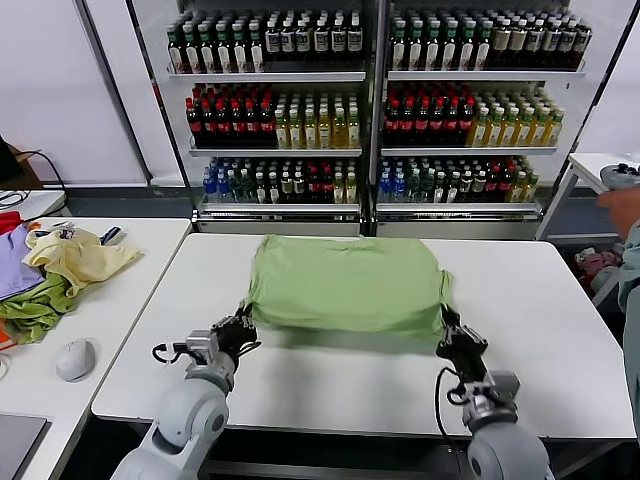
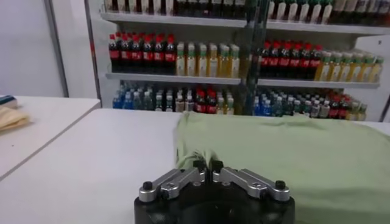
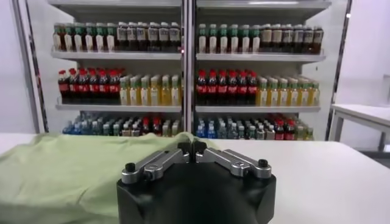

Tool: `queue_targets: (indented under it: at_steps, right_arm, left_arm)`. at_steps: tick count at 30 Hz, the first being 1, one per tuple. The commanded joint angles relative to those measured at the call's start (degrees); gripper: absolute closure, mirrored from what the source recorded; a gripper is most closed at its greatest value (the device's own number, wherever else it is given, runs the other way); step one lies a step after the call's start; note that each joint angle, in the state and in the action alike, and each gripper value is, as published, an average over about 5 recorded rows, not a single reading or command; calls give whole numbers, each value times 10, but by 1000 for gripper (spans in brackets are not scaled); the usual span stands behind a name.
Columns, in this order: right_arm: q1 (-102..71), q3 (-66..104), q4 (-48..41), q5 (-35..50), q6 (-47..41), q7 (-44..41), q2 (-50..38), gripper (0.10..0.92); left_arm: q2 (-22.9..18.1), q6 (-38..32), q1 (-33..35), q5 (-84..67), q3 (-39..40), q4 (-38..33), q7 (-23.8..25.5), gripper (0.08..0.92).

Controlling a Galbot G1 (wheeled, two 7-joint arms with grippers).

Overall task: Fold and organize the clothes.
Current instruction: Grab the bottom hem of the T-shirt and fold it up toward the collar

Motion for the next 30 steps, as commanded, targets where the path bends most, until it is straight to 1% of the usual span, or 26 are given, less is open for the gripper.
queue_targets:
  at_steps: [1, 10, 16, 18, 20, 25, 30]
  right_arm:
    - [110, -41, -92, -4, -4, 6, -10, 901]
    - [135, -63, -134, -33, -5, 6, 5, 901]
    - [130, -64, -146, -52, -23, 4, 13, 895]
    - [122, -62, -143, -56, -27, 0, 14, 866]
    - [110, -56, -134, -56, -27, -5, 14, 811]
    - [68, -34, -97, -51, -21, -11, 9, 673]
    - [28, -7, -73, -43, -18, -9, 3, 526]
  left_arm:
    - [-14, 4, -83, 39, 25, 113, -10, 894]
    - [-33, 14, -110, 92, 48, 172, -15, 894]
    - [-38, 17, -112, 97, 49, 175, -19, 889]
    - [-38, 14, -108, 97, 47, 168, -19, 871]
    - [-37, 11, -99, 97, 43, 157, -19, 828]
    - [-33, -4, -67, 89, 31, 126, -19, 682]
    - [-25, -18, -44, 76, 24, 118, -21, 544]
